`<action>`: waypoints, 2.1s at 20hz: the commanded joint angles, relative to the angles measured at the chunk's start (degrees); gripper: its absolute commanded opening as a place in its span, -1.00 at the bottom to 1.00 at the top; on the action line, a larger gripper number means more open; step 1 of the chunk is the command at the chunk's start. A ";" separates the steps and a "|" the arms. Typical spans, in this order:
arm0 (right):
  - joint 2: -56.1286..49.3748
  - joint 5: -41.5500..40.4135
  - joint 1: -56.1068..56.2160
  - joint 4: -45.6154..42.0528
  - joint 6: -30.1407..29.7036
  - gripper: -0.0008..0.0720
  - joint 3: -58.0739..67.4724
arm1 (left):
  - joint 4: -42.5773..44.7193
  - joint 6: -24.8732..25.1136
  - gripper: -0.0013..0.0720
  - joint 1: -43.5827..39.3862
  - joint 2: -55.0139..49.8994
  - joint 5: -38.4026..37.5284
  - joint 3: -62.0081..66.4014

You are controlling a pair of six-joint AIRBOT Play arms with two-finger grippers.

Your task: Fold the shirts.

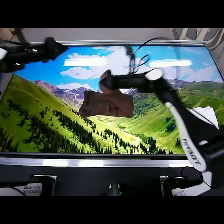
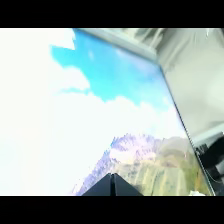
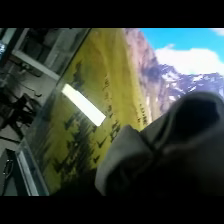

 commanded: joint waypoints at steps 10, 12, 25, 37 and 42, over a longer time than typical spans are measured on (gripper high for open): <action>-1.97 24.57 -16.76 -42.10 15.23 0.88 -0.13 | 14.29 -0.15 -0.91 3.06 8.94 -9.46 -0.37; -2.19 24.04 -19.74 -45.94 18.51 0.87 -3.58 | 14.32 -0.02 -0.91 2.34 8.90 -9.35 -1.18; -11.45 12.96 -18.29 -15.19 8.11 -0.88 -5.88 | 14.34 0.00 -0.91 -0.63 8.87 -9.14 -3.74; 14.23 34.86 -55.25 -25.18 8.00 -0.91 2.43 | 14.32 0.07 -0.91 -0.63 8.35 -7.72 -3.76; 20.22 38.32 -70.75 -25.29 9.73 -0.91 2.43 | 14.32 2.03 -0.91 -0.63 8.35 -7.72 -3.76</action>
